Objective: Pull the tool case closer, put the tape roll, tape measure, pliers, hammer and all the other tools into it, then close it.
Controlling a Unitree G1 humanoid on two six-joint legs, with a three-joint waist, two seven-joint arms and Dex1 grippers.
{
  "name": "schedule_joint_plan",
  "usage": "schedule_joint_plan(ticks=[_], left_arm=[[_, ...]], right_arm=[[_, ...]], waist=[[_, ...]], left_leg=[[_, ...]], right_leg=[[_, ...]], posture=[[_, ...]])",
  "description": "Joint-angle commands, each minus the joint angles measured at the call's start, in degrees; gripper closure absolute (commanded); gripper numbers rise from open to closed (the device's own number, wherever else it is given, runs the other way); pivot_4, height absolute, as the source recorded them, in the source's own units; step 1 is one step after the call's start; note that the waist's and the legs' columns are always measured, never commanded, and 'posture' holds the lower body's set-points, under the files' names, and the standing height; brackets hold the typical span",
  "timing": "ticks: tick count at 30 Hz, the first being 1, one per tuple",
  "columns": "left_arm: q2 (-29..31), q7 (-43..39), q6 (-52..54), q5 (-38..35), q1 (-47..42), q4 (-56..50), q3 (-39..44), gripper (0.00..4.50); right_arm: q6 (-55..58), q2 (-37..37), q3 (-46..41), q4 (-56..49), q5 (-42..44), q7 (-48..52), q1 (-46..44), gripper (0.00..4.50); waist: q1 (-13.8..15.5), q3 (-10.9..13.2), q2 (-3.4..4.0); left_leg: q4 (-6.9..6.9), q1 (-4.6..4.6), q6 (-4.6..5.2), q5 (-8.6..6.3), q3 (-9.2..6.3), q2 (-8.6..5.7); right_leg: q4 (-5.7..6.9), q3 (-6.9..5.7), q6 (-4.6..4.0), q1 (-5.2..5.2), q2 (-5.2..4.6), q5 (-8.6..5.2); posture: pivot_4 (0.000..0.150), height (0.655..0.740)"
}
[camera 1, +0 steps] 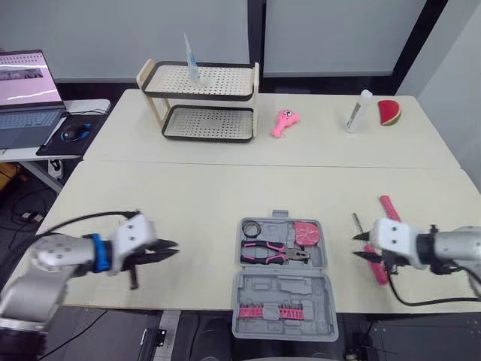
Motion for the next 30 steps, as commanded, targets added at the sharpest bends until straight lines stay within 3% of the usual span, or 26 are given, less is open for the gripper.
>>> schedule_joint_plan(ticks=[1, 7, 19, 30], left_arm=[[-1.06, 2.08, 0.58, 2.35, -0.82, -2.56, -3.33, 4.5], [-6.44, 5.0, -0.59, 8.53, -4.01, -0.82, -12.93, 4.5], [-12.37, 7.58, 3.71, 13.25, -10.3, 0.32, -20.53, 4.5], [-15.27, 7.59, 4.11, 14.44, -12.72, 3.17, -22.2, 4.5]], right_arm=[[0.86, -0.04, 1.46, -1.76, -1.75, -1.06, -1.02, 3.72], [-0.89, 1.76, 6.67, 0.02, -4.97, -2.1, -1.65, 4.5], [-0.73, 4.36, 10.65, 1.37, -7.63, -3.19, -1.74, 4.5], [0.88, 8.12, 13.03, 1.48, -7.79, -3.36, -2.92, 4.5]], waist=[[0.0, 0.0, 0.0], [0.44, -0.01, 0.01], [0.87, -0.01, 0.01], [0.91, -0.02, 0.0]], left_leg=[[0.0, 0.0, 0.0, 0.0, 0.0, 0.0], [0.03, 0.04, 0.0, 0.0, -0.01, -0.01], [0.07, 0.04, 0.0, 0.01, 0.01, -0.01], [0.09, 0.05, -0.02, 0.01, 0.0, 0.0]], right_leg=[[-0.01, 0.0, 0.0, 0.0, 0.0, 0.0], [-0.04, -0.04, 0.0, 0.03, 0.02, 0.0], [-0.06, -0.05, 0.0, 0.04, 0.04, 0.0], [-0.04, -0.05, 0.0, 0.05, 0.05, 0.0]], posture=[[0.15, 0.74], [0.15, 0.74], [0.15, 0.74], [0.15, 0.74]])
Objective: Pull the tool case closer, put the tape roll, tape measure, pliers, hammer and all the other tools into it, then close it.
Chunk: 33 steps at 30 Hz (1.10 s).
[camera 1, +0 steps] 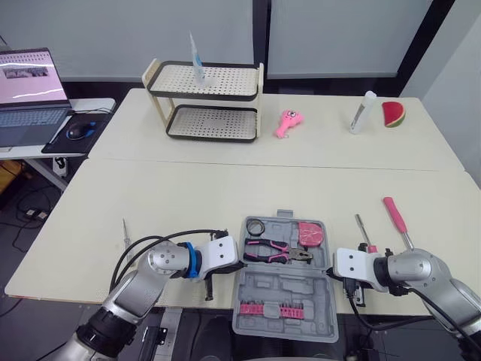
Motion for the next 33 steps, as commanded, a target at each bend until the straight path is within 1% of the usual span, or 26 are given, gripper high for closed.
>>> schedule_joint_plan(ticks=[1, 5, 11, 19, 27, 33], left_arm=[[-1.39, 0.33, -0.94, -0.29, -0.63, -0.58, -0.97, 4.5], [-1.99, 0.46, -3.3, 0.28, -1.49, 1.68, -0.93, 4.5], [-3.73, 2.22, -12.33, 2.56, -6.32, 13.09, -0.25, 4.5], [-6.34, 1.32, -20.12, 3.7, -11.83, 24.13, -0.65, 4.5], [-7.65, 0.76, -23.46, 4.48, -14.19, 29.02, -0.49, 4.5], [-8.94, 1.88, -25.63, 6.04, -15.78, 32.24, -0.75, 4.5]], right_arm=[[-0.15, 2.24, 1.38, -0.84, 0.01, -0.65, -1.92, 4.5], [0.99, 5.55, 1.45, 0.43, 0.55, -1.34, -5.18, 4.5], [-1.39, 7.04, 1.99, 5.5, -1.13, -1.13, -9.64, 4.5], [-2.65, 7.66, 1.11, 9.65, -1.16, -0.84, -12.29, 4.5], [-3.62, 9.63, 0.94, 12.83, -1.49, -1.9, -14.69, 4.5], [-5.02, 9.82, 0.79, 14.66, -2.36, -2.99, -15.61, 4.5]], waist=[[-0.02, 0.0, 0.0], [-0.1, 0.0, 0.0], [0.14, -0.01, 0.02], [0.09, -0.02, 0.04], [0.03, -0.02, 0.04], [0.09, -0.03, 0.05]], left_leg=[[0.0, 0.01, 0.0, 0.0, 0.0, 0.0], [0.0, 0.05, 0.0, 0.0, 0.0, 0.03], [0.02, 0.07, -0.02, 0.01, 0.03, -0.06], [0.04, 0.09, -0.14, 0.09, 0.06, -0.08], [0.05, 0.13, -0.15, 0.09, 0.09, -0.07], [0.05, 0.16, -0.16, 0.1, 0.09, -0.08]], right_leg=[[0.01, 0.0, 0.0, 0.0, 0.0, 0.0], [0.05, 0.01, 0.0, 0.0, 0.05, 0.0], [0.06, 0.01, 0.0, 0.01, -0.04, 0.0], [0.1, 0.0, 0.0, 0.01, -0.07, 0.0], [0.12, 0.01, 0.0, 0.02, -0.07, 0.0], [0.13, 0.01, 0.0, 0.03, -0.08, 0.0]], posture=[[0.15, 0.74], [0.15, 0.74], [0.15, 0.74], [0.15, 0.74], [0.15, 0.74], [0.15, 0.74]])
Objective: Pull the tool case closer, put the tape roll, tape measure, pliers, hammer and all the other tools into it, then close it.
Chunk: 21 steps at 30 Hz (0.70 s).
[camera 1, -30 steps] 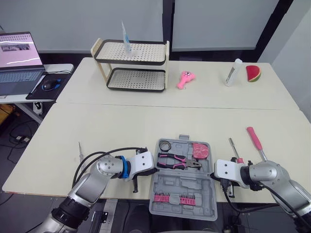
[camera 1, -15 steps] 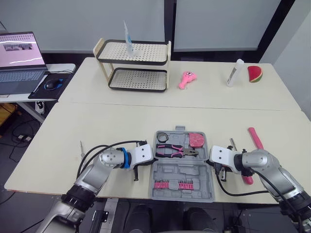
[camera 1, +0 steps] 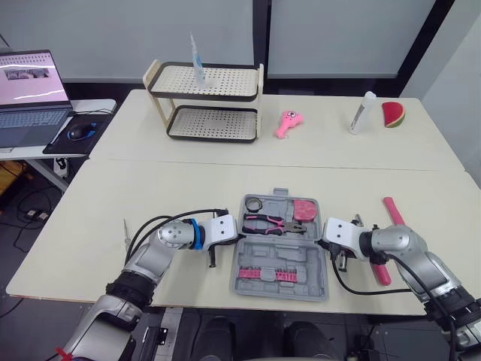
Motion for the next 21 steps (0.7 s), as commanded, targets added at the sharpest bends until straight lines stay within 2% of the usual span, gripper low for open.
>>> schedule_joint_plan(ticks=[1, 9, 21], left_arm=[[-1.95, 0.73, -1.16, 1.46, -0.57, 0.98, -1.67, 4.5], [-2.3, 0.27, -0.94, 1.77, -0.48, 0.29, -1.51, 4.5], [-3.57, 2.35, -3.76, 4.26, -3.18, 4.87, -1.57, 4.5]], right_arm=[[-2.82, 1.26, -0.13, -1.88, 0.49, -0.93, -1.55, 4.5], [-3.22, 1.76, -0.64, -1.47, -0.01, -2.2, -1.44, 4.5], [-3.92, 2.7, -0.82, 1.07, -0.34, -3.47, -3.43, 4.5]], waist=[[0.0, 0.0, 0.0], [0.0, 0.0, 0.01], [0.0, -0.01, 0.01]], left_leg=[[0.0, 0.0, 0.0, 0.0, 0.0, 0.0], [0.0, 0.0, -0.01, 0.01, 0.01, 0.0], [0.0, 0.02, -0.01, 0.01, 0.02, 0.0]], right_leg=[[0.0, 0.0, 0.0, 0.0, 0.0, 0.0], [0.01, 0.0, 0.0, 0.0, -0.01, 0.0], [0.0, 0.0, 0.0, 0.01, -0.01, 0.0]], posture=[[0.15, 0.74], [0.15, 0.74], [0.15, 0.74]])
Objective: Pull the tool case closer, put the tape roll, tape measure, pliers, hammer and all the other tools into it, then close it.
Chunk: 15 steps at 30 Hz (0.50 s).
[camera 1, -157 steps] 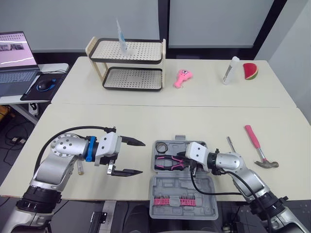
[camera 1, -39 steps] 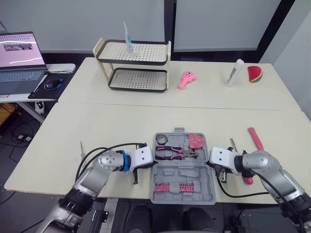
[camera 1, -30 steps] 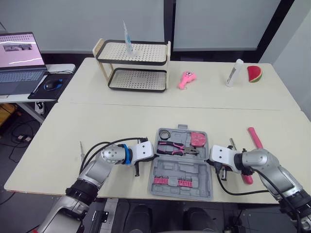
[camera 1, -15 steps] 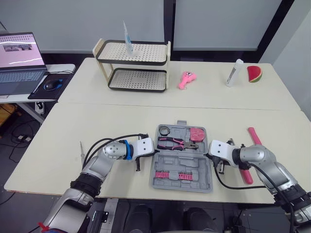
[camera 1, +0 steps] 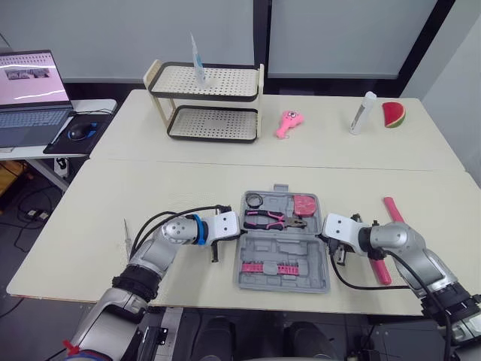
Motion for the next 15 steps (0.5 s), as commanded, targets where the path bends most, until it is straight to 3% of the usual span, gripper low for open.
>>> schedule_joint_plan(ticks=[1, 15], left_arm=[[-1.8, 1.18, -1.34, 1.41, -0.9, 1.52, -1.55, 4.5], [-1.79, 0.19, -1.51, 1.51, -0.54, 1.4, -1.8, 4.5]], right_arm=[[-2.44, 1.57, -0.56, -1.72, 1.16, -0.51, -1.99, 4.5], [-2.86, 2.17, -0.34, -0.83, 0.99, -0.97, -2.45, 4.5]], waist=[[-0.02, 0.0, 0.0], [-0.07, 0.0, 0.0]], left_leg=[[0.0, 0.0, 0.0, 0.0, 0.01, 0.0], [0.0, 0.02, -0.02, 0.01, 0.02, 0.02]], right_leg=[[0.0, 0.0, 0.0, 0.0, 0.0, 0.0], [0.01, 0.0, 0.0, -0.01, 0.0, 0.0]], posture=[[0.15, 0.74], [0.15, 0.74]])
